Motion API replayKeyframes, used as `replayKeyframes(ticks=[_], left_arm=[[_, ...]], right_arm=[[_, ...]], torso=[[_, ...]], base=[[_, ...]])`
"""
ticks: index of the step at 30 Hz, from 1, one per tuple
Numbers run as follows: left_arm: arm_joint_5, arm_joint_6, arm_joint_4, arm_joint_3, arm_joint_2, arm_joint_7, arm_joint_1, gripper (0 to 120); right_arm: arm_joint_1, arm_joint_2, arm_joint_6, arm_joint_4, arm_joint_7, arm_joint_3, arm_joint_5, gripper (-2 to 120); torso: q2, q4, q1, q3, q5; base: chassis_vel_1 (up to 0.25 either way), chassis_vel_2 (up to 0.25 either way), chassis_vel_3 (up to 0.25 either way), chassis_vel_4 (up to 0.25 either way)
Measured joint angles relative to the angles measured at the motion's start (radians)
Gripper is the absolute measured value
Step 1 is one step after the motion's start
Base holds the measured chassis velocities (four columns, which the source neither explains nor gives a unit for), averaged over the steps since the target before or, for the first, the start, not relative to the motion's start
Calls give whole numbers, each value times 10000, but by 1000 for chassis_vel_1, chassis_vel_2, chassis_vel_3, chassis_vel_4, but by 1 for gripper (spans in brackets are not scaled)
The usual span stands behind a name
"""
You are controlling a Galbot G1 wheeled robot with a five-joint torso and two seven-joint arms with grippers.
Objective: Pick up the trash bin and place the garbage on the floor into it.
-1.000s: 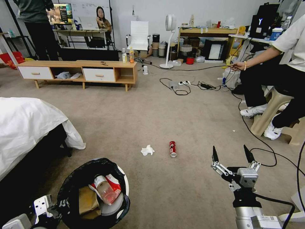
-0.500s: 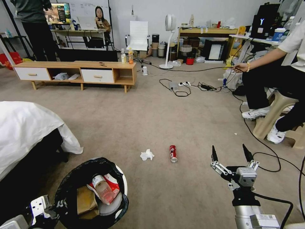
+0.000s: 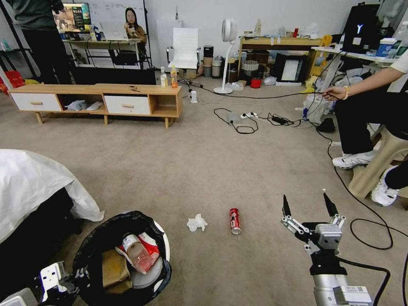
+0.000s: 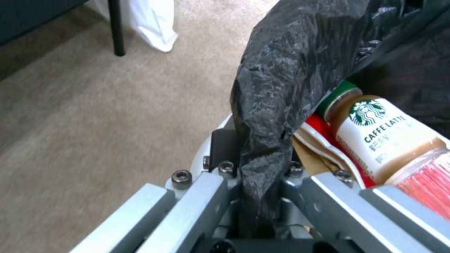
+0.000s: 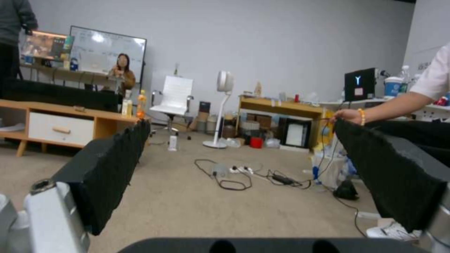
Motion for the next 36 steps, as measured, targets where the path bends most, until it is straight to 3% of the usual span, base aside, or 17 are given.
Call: replayKeyframes(ticks=[14, 36], left_arm=[[5, -15, -59, -5, -29, 3, 83, 2], [6, -19, -318, -32, -116, 17, 270, 2]], right_arm=[[-55, -11, 134, -42, 24, -76, -4, 100], [-170, -43, 258, -24, -81, -62, -126, 100]], torso=[[0, 0, 1, 1, -3], [0, -1, 0, -2, -1]], base=[[-158, 150, 162, -161], [-11, 7, 8, -9]])
